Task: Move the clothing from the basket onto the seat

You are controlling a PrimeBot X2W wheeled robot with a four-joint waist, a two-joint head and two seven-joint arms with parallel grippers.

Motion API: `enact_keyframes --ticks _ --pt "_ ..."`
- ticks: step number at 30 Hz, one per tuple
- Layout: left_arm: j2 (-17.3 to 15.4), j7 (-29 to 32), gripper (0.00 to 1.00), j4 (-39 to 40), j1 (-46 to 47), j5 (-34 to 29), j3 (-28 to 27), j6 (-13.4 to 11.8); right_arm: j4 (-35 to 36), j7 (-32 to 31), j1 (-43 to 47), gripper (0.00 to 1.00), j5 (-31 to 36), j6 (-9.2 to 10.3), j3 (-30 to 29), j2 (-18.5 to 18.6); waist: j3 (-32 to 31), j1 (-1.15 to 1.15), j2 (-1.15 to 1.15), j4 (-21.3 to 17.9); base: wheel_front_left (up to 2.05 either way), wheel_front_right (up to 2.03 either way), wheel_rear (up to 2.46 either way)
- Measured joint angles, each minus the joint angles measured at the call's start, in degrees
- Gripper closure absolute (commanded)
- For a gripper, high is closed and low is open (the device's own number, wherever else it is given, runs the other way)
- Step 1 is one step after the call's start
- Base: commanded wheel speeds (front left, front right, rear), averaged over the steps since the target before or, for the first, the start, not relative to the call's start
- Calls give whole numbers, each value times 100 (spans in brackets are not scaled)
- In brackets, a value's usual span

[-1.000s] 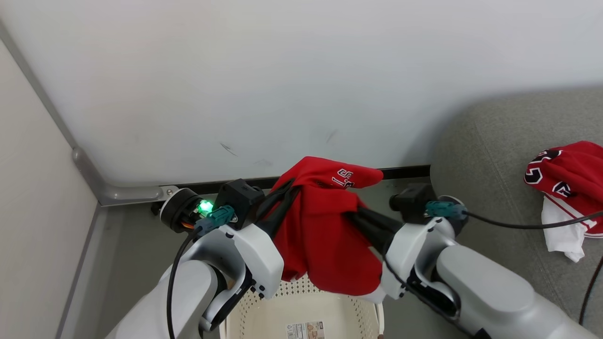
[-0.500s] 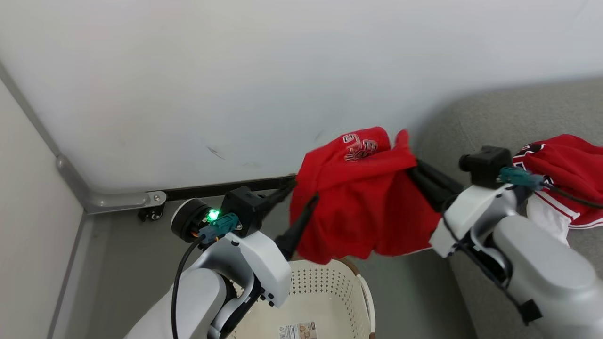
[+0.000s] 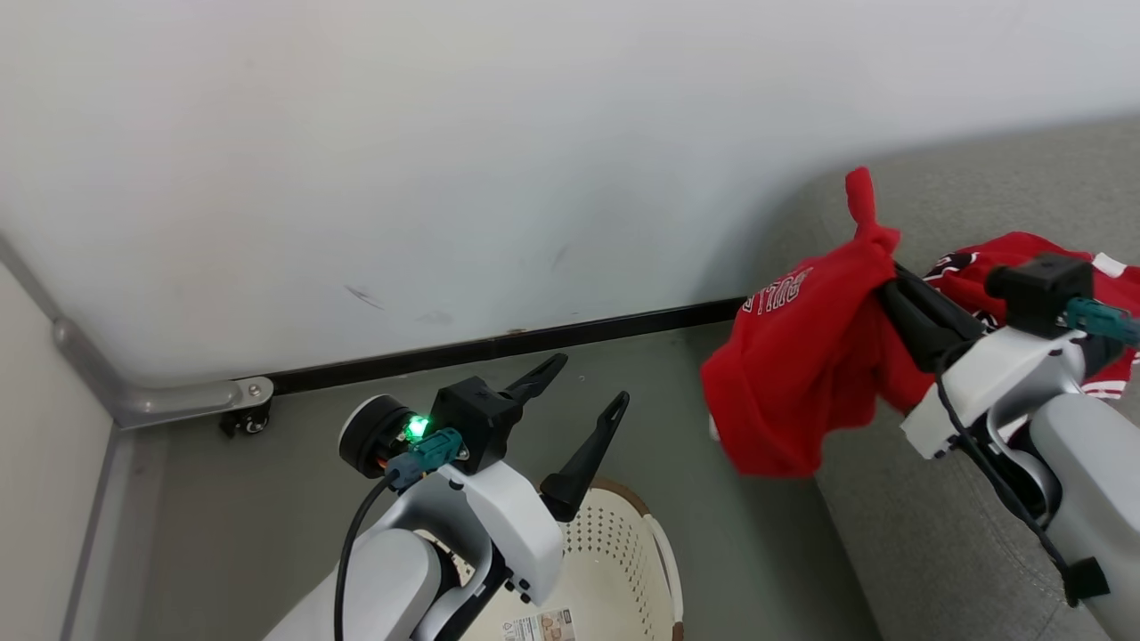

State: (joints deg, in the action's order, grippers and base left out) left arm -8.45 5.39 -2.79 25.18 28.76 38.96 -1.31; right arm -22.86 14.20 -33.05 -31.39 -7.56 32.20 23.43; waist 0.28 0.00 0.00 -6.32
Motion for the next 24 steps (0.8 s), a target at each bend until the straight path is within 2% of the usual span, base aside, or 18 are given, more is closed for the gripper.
enact_keyframes --ticks 8,24 --pt "103 -51 0 16 -7 -1 142 91 152 0 360 100 144 0 -489 210 4 0 0 -254 0 0 0" --pt "248 -152 0 19 -10 42 347 208 620 1 860 100 397 0 -1096 377 40 0 0 -840 0 0 0"
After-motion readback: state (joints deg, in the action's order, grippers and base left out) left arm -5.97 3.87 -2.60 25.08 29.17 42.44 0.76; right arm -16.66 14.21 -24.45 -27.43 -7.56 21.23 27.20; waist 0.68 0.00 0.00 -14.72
